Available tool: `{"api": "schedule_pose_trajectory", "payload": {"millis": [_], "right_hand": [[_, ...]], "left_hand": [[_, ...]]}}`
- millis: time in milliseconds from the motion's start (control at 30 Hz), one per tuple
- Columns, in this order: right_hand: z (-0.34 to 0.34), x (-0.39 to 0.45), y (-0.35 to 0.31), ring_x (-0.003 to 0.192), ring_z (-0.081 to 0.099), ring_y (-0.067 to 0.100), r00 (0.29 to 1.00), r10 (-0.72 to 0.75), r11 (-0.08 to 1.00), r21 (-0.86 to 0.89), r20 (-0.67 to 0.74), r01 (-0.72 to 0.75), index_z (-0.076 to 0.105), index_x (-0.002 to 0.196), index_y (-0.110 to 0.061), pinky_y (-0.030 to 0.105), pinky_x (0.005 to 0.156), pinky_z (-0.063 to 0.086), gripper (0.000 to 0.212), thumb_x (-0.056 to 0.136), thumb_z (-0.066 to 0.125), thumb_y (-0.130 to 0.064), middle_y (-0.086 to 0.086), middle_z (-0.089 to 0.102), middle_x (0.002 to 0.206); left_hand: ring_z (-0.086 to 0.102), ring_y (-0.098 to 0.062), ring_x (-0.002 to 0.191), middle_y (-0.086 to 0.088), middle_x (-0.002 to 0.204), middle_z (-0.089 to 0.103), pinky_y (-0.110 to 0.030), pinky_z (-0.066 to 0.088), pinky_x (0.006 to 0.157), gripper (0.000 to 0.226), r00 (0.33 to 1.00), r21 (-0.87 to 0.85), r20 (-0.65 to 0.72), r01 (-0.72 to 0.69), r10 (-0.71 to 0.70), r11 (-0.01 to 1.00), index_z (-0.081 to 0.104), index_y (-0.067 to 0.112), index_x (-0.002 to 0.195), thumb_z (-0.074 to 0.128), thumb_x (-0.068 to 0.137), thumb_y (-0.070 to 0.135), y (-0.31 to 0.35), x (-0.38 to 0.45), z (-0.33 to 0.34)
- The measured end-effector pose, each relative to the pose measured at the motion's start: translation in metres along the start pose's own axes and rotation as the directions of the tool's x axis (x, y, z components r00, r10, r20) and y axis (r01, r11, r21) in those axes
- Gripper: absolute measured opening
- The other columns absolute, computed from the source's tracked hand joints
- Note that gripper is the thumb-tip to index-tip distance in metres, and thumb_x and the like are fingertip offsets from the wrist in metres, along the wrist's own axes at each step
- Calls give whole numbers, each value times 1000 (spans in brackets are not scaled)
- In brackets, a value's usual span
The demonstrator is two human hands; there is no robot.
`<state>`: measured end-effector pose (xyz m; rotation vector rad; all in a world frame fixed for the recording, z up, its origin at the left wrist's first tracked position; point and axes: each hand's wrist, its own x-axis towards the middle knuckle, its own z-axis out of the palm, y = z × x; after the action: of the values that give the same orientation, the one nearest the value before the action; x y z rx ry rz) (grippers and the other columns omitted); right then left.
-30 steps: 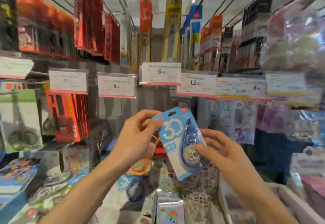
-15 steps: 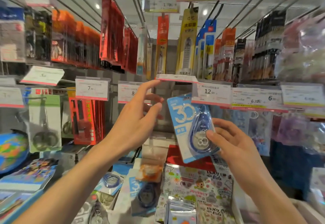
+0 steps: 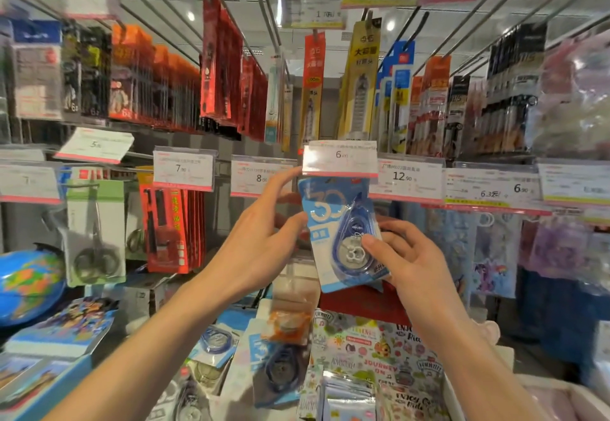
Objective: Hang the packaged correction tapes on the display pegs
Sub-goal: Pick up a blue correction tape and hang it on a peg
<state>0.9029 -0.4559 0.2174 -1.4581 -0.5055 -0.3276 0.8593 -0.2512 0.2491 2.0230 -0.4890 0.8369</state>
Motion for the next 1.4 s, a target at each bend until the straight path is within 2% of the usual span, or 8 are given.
{"api": "schedule_pose_trajectory", "payload": {"millis": [300,467,600,733,933,1100,1267,1400], "right_hand": [[14,5,20,90,75,11,999,-17,1000,10,-47,17,54,126,-17,25,72,60,35,93,69,-20,4,75,104],[24,9,43,111,65,3,965,-245,937,-278,-94,211,40,134,-42,32,92,56,40,100,58,-30,-13,63,126],[30,16,55,115,40,-16,944,-330,799,-539,-24,266,37,145,-41,2,93,35,43,104,47,-32,-14,47,132],[34,38,63,121,57,19,967,-254,784,-586,1,206,32,151,-34,38,99,48,49,104,46,-31,0,51,141],[42,60,69,126,54,33,994,-107,789,-608,8,89,25,152,-29,46,100,48,50,105,42,-33,9,42,149],[44,62,67,121,56,36,999,-52,790,-612,3,43,22,151,-33,49,96,50,49,106,39,-37,9,42,148],[35,64,68,95,61,23,997,-70,806,-587,41,80,27,150,-31,47,85,56,48,105,43,-30,7,48,142],[28,56,70,84,63,6,991,-108,810,-570,83,136,33,149,-30,29,73,50,49,103,49,-33,2,57,134]], "left_hand": [[67,-7,101,22,126,59,-33,57,81,48,992,15,-124,-28,30,999,43,45,138,59,99,22,-40,-25,34],[66,-8,85,14,113,61,-18,52,70,60,974,28,-226,8,-1,1000,36,44,148,59,98,19,-68,-16,61],[63,-6,81,9,107,59,-21,50,73,60,981,80,-193,2,13,997,34,43,151,57,100,24,-86,0,69],[61,-14,86,2,101,62,-37,52,79,62,983,225,-182,70,-29,972,28,39,155,54,100,30,-103,23,70],[66,-37,82,-10,96,66,-43,51,74,63,990,386,-125,110,-66,916,19,35,157,48,101,33,-115,44,73],[66,-34,86,-8,130,49,-44,53,81,66,989,370,-106,132,-100,919,15,36,158,48,101,29,-112,50,74],[62,-31,78,-4,89,56,-41,53,77,59,995,385,-53,96,-81,918,28,31,156,46,99,29,-117,44,75],[60,-28,100,-4,103,63,-42,48,85,47,993,364,-32,118,-115,924,44,22,147,45,100,24,-121,28,67]]}}
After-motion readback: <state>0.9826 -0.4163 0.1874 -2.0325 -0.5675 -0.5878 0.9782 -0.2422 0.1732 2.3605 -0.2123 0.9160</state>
